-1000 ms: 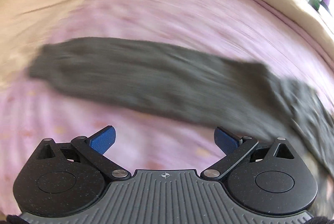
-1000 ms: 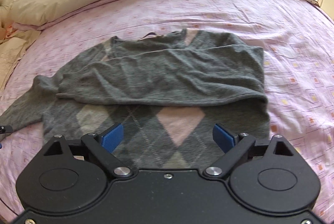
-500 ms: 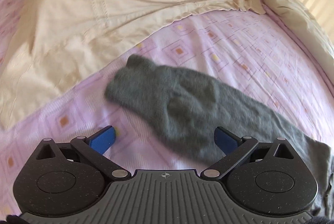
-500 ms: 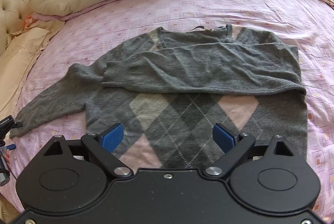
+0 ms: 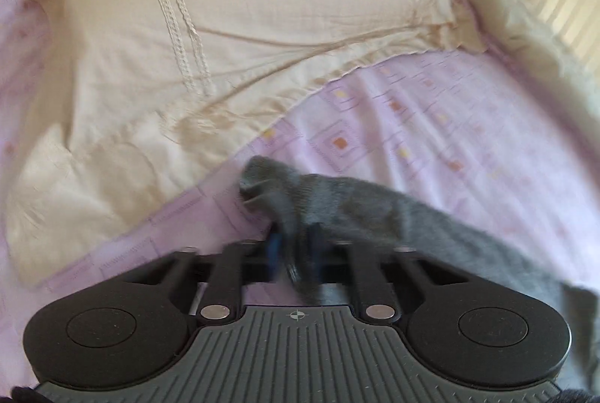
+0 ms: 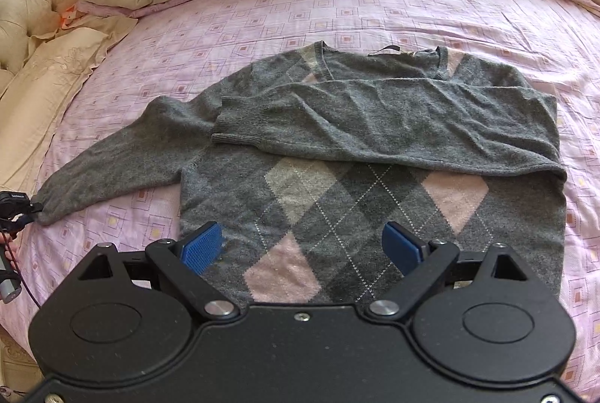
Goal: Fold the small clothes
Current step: 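Grasp the other sleeve cuff with the left tool, then carry the sleeve across the body and open the left tool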
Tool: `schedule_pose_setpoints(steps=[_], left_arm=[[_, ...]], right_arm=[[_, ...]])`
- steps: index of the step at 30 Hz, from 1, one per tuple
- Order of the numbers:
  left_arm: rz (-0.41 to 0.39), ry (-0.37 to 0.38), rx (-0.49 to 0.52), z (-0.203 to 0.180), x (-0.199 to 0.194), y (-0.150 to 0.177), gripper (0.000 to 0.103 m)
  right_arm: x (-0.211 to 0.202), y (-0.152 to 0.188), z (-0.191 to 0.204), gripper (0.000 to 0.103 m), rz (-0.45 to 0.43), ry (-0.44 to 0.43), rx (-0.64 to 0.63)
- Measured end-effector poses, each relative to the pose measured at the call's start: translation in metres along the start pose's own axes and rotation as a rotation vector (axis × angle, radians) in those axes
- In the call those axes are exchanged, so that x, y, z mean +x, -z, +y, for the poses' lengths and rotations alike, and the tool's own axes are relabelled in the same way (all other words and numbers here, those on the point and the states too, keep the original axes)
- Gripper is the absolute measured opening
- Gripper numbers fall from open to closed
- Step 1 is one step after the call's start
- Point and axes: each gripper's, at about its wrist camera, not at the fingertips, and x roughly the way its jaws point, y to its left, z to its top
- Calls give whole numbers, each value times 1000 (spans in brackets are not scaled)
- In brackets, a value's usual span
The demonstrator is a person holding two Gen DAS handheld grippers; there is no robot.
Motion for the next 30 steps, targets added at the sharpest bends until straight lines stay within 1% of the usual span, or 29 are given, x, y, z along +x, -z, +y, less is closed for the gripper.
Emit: schedule_pose_setpoints(steps=[3,6,8,12,15,19,22,25,27,28,29,30], left_arm=[[-37,26,19,-8,-19,-4,8],[-94,97,44,-27,-49,-9,8],[-133,149,80,-45,-72,-12,8],[-207,266,169,-97,-119,-11,8],[-256,364,230,-145,-154,-3,7],[-297,502,322,-220,-193,20,7],[-285,601,385,-273,-209,48,7],[-257,633,453,-311,-204,82,8],[-223,627,500,-328,-198,107,10],[-202,616,526,-331,-193,119,16],[-180,600,556,-335,-188,132,38],[-163,578,580,-334,-180,140,52]], right_arm=[[1,2,-2,93,1,-15,-10],[0,5,-7,93,-4,-33,-4],[-1,7,-13,93,-7,-43,6],[-6,12,-29,93,-17,-66,31],[-11,17,-46,93,-24,-80,42],[-22,22,-75,93,-41,-95,78],[-29,24,-98,93,-48,-106,123],[-35,24,-118,93,-57,-111,136],[-38,22,-126,93,-70,-107,124],[-39,20,-129,93,-76,-103,115],[-40,18,-132,93,-80,-100,107],[-39,16,-133,93,-82,-97,101]])
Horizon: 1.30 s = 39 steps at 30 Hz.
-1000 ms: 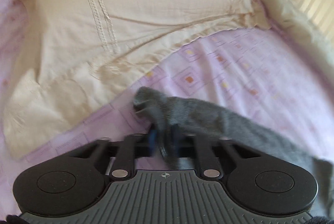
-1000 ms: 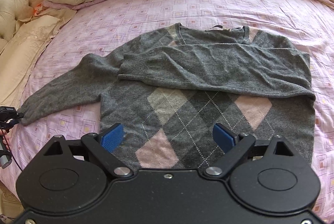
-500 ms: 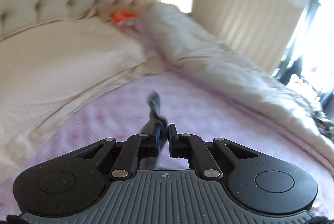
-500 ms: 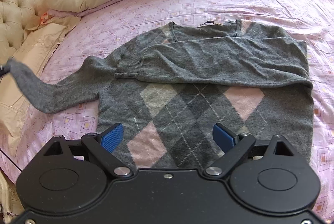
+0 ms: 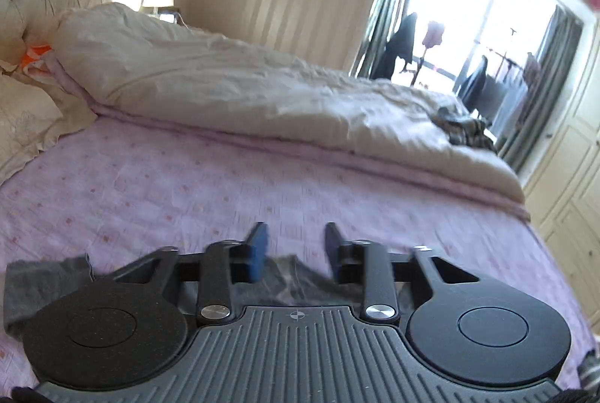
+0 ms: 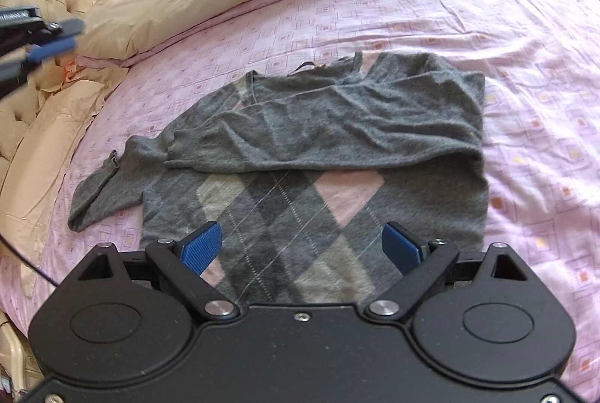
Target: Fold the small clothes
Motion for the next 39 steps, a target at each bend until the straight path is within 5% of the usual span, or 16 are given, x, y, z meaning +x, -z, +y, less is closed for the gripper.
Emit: schedule_pose_setpoints(steps=[4,11,17,23,33,39], left_arm=[[95,-85,46,2,4,43,53],[280,-246,-2,66,-8,92,53],[376,-366,-86,131,-24,109,53],[416,-398,-174,193,-35,116,53],[407,-408,-297,245,-62,129,53],[402,-415,-354,258,-70,135,54]], right_arm=[[9,-11,2,93,6,-4,-36],[45,-35,46,93,23,-76,-121],[90,-57,128,93,28,-222,-226],[155,-66,222,92,99,-321,-320],[261,-55,303,72,237,-316,-354],[288,-46,315,44,281,-273,-361]])
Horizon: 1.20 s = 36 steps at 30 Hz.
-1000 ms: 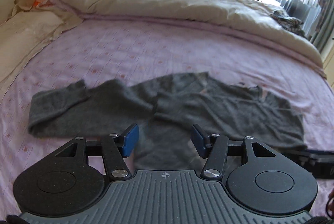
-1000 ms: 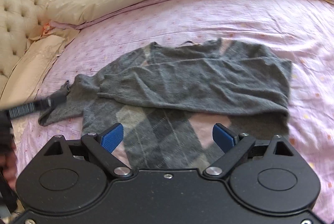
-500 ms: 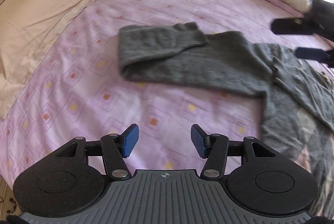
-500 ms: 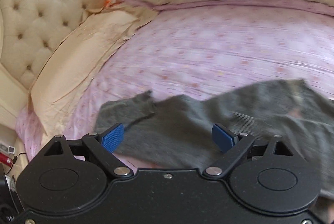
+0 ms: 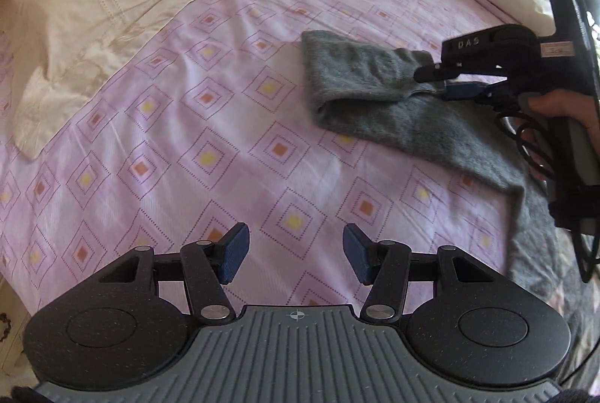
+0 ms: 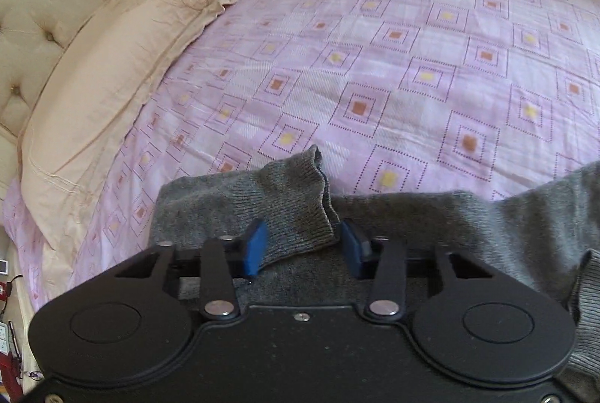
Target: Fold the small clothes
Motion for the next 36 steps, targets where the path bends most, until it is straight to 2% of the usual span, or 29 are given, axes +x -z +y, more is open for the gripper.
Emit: schedule_pose_setpoints(steps=[1,2,5,8,13,17,22,26,29,32,36], left_arm=[[0,0,-2,1,0,0,54],[-2,1,-2,1,-1,-1,54],[-12,5,6,0,-1,-3,53],[-26,18,21,-8,-1,-6,54],[-40,60,68,-37,-1,-10,54],[-57,98,130,-72,-4,-8,53],[-63,151,214,-123,-13,3,53],[-74,169,309,-160,-22,17,53],[-72,174,362,-185,-25,29,53],[-65,166,411,-204,-25,39,53],[-61,147,478,-224,-23,45,53]], right_arm=[[2,0,1,23,-1,9,-5],[2,-1,2,13,0,15,-8],[-10,-3,5,13,-27,-15,-6],[-41,-7,11,13,-85,-73,-13],[-128,-16,10,12,-220,-135,-37],[-212,-18,-13,12,-337,-95,-57],[-305,9,-81,12,-418,63,-7],[-351,53,-152,12,-429,209,133],[-358,90,-206,12,-396,287,252],[-347,122,-255,12,-324,353,347],[-325,156,-299,12,-238,371,453]])
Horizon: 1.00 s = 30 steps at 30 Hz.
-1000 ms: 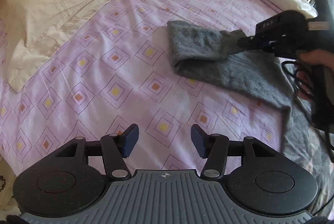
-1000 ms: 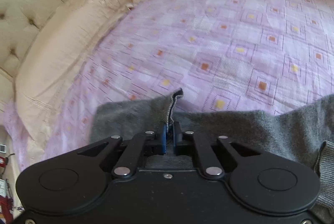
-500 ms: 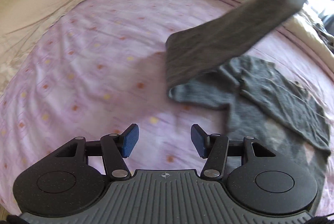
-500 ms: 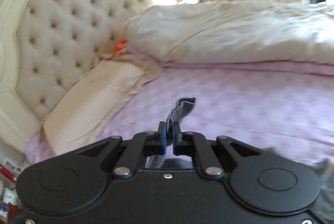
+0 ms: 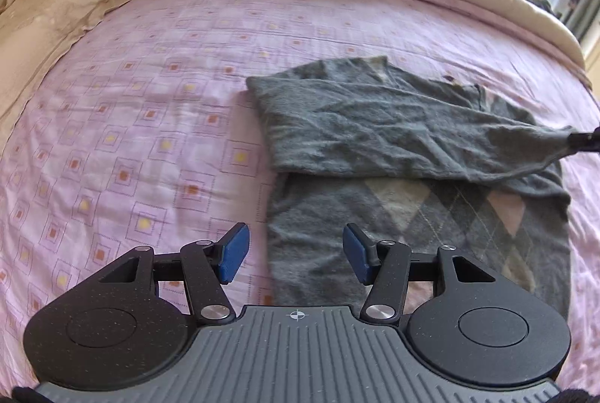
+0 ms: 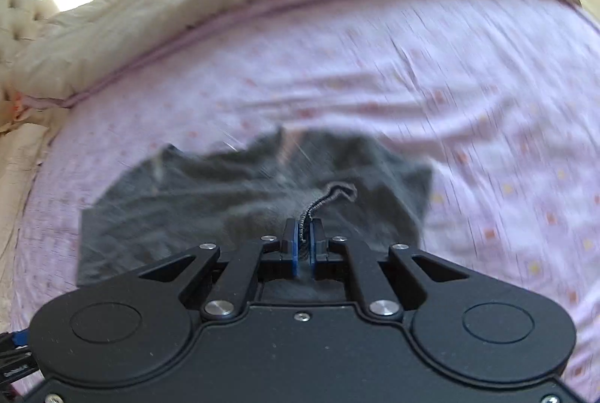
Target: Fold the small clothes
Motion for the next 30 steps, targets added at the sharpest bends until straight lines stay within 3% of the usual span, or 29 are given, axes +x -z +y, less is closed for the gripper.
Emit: schedule_pose_setpoints(steps=[11,15,17,20,23,24,26,27,29,30], left_arm=[[-14,0,94,-22,33,-54,54],[-21,19,165,-30,58,-77,55],[-26,3,201,-33,73,-84,55],[-8,-26,228,-31,97,-90,55],[63,-53,240,-21,122,-86,55],[85,-57,239,-17,129,-83,63],[52,-56,198,-6,129,-78,78],[60,-51,175,0,130,-77,80],[78,-19,115,11,130,-75,80],[80,-12,97,14,129,-75,81]], right_arm=[[34,36,-27,14,149,90,24],[26,33,-28,25,111,101,75],[17,30,-29,41,52,90,102],[18,23,-26,42,18,72,85],[39,16,-23,42,76,119,44],[48,16,-24,42,93,126,47],[62,16,-28,42,121,132,67],[64,16,-29,42,119,134,71],[61,15,-24,11,75,112,31],[55,14,-19,11,46,110,-5]])
